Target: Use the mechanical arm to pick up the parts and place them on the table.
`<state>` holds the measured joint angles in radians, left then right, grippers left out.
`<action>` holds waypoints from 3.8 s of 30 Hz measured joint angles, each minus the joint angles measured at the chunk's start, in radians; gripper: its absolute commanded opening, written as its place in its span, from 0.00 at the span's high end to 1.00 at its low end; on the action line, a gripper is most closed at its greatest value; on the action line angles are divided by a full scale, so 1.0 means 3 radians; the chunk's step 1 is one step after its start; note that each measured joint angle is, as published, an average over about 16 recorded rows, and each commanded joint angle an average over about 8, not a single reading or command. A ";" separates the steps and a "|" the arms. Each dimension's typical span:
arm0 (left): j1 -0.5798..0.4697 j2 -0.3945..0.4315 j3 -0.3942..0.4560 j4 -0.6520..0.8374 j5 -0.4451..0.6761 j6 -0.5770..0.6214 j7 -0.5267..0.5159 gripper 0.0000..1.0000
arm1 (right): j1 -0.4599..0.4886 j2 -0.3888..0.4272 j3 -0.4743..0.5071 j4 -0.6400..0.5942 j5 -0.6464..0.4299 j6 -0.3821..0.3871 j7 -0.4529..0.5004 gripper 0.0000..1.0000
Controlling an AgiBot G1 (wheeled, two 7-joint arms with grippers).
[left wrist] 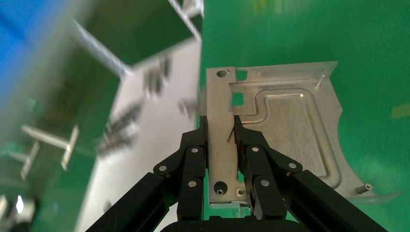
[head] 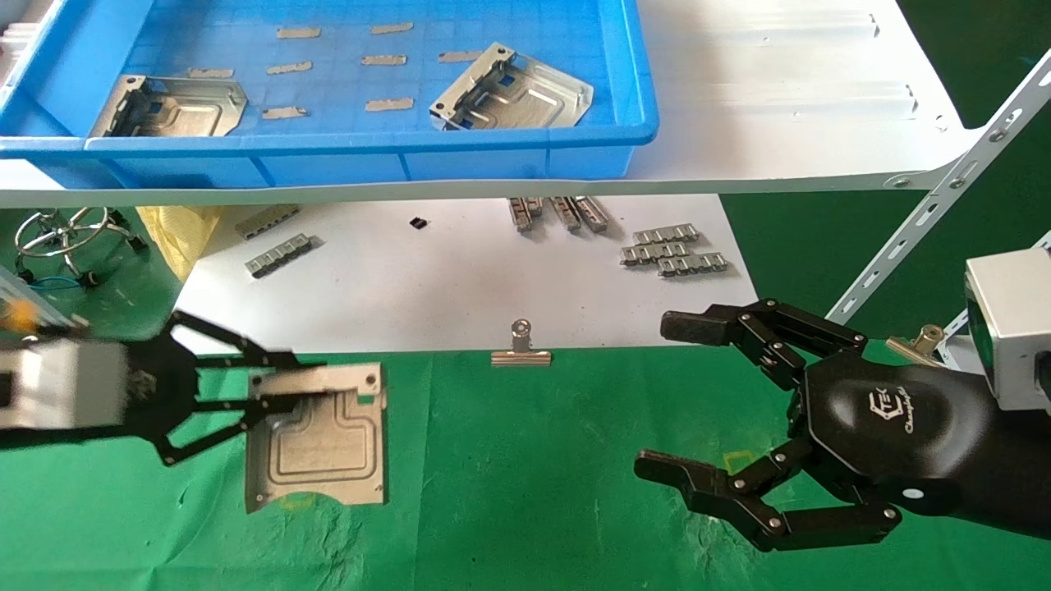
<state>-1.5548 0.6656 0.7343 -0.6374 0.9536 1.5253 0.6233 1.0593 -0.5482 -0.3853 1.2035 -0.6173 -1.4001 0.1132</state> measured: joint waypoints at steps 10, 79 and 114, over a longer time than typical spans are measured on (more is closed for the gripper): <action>0.0035 0.0280 0.0160 0.0907 0.0321 -0.0070 0.0692 1.00 | 0.0000 0.0000 0.0000 0.0000 0.0000 0.0000 0.0000 0.00; 0.0244 0.0446 -0.0357 0.1352 -0.0267 0.0175 -0.0316 0.00 | -0.0001 0.0001 0.0000 -0.0001 0.0000 0.0001 0.0000 0.00; 0.1203 0.0003 -0.1176 -0.1126 -0.0604 -0.0018 -0.2003 0.00 | -0.0001 0.0001 0.0000 -0.0001 0.0000 0.0001 0.0000 0.00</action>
<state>-1.1940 0.6664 0.3816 -0.9753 0.7726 1.5198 0.0225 1.0591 -0.5480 -0.3853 1.2032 -0.6171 -1.3999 0.1131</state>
